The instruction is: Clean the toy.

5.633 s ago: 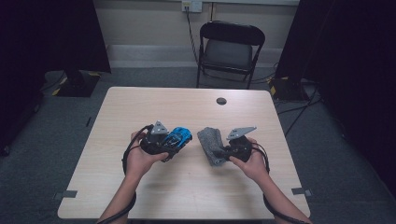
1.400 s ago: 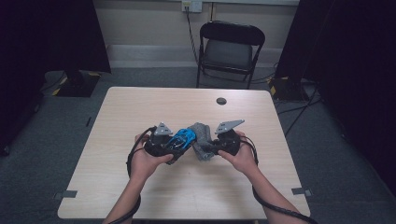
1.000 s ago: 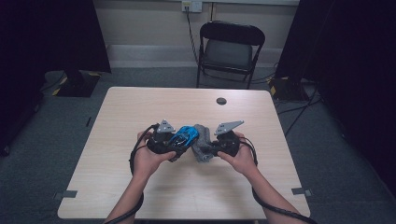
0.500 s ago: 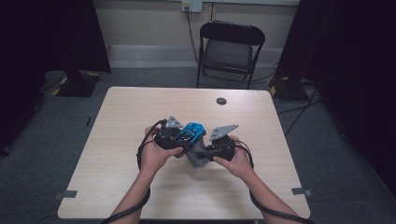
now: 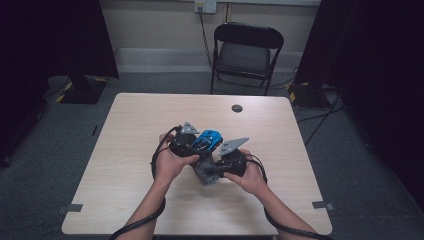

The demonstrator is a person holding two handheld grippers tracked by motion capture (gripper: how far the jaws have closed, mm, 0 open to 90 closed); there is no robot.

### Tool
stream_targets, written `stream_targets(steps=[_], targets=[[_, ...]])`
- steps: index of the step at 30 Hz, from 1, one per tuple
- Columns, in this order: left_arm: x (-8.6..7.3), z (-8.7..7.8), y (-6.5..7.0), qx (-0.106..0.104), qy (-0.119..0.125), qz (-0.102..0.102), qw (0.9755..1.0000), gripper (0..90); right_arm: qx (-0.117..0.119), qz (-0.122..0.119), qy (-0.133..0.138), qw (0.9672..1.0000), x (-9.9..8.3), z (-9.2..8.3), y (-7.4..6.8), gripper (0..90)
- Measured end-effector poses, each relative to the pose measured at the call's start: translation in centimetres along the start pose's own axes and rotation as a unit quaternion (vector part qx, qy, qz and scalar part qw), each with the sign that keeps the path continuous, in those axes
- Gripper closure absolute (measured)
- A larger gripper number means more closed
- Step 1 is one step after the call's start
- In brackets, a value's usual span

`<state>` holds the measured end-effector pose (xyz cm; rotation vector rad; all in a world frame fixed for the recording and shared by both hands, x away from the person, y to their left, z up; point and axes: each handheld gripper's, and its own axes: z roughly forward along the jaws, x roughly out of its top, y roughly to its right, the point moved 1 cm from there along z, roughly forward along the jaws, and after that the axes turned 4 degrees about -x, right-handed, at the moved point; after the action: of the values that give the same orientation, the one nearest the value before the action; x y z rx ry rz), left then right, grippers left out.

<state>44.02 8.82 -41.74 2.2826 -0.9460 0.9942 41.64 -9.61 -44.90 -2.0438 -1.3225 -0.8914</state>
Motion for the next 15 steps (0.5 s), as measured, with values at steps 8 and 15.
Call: stream_targets(steps=[8,15], targets=[[0.1,0.3,-0.2,-0.002,0.001,-0.008,1.0000,28.2,0.015,-0.010,-0.005,0.9998,0.1,0.8,-0.9,78.1],[0.3,0.5,-0.3,0.001,0.011,-0.020,0.9997,28.2,0.031,-0.019,-0.005,0.9993,0.2,1.4,-1.8,78.2]])
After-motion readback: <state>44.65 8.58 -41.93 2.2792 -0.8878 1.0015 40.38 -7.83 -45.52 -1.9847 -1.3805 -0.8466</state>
